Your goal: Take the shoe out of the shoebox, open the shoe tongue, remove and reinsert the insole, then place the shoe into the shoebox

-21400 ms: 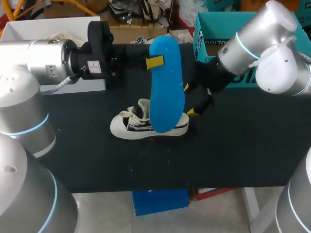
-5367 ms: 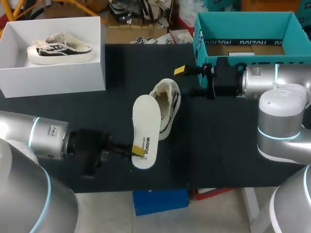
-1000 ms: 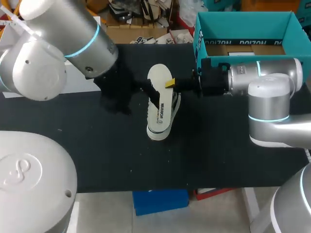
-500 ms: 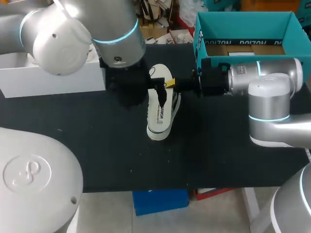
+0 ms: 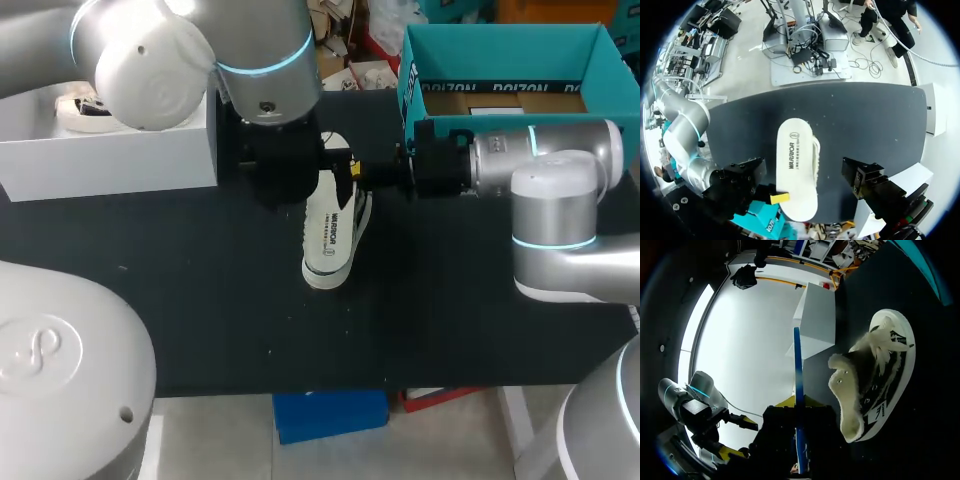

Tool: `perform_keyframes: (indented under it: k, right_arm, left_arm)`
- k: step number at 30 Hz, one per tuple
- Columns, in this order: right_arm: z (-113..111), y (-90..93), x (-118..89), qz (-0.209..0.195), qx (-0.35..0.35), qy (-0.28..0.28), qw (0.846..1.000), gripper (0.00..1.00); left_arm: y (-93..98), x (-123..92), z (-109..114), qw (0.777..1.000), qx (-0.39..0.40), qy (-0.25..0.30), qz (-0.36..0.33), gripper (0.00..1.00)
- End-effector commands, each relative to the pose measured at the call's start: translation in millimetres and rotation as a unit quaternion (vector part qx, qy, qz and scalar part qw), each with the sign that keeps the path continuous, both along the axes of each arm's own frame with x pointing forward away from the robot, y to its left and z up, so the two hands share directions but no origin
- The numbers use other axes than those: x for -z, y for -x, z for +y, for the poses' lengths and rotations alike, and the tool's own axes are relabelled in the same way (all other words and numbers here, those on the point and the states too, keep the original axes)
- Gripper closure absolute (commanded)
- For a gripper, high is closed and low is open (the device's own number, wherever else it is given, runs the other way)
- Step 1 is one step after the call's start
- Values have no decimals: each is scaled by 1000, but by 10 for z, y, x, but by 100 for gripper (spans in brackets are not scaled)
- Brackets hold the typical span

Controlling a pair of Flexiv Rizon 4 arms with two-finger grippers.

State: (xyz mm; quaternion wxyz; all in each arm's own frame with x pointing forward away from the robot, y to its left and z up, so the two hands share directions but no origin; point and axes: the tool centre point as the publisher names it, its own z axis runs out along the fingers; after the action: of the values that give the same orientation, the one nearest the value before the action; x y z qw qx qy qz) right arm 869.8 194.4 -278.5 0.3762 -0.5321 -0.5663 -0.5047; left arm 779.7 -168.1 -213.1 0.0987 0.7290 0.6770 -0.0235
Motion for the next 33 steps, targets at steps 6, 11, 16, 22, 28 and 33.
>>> perform_keyframes:
  k: [6, 11, 16, 22, 28, 33]
  right_arm:
    - [11, 2, 1, 0, 1, 0, 1000, 100]
    - [11, 2, 1, 0, 1, 0, 1000, 100]
    - [11, 2, 1, 0, 1, 0, 1000, 100]
    - [11, 2, 1, 0, 1, 0, 1000, 100]
    - [11, 2, 1, 0, 1, 0, 1000, 100]
    - [11, 2, 1, 0, 1, 0, 1000, 100]
  left_arm:
    - [-428, 28, -20, 1000, 9, 11, 9, 0]
    - [-712, -18, -54, 1000, 17, 9, 4, 0]
    - [-990, -49, -105, 1000, 22, 12, 0, 0]
    - [-1301, -72, -202, 999, 30, 15, -7, 0]
    - [-1527, -69, -297, 999, 34, 24, -7, 0]
    - [-1709, -27, -336, 999, 36, 24, -3, 0]
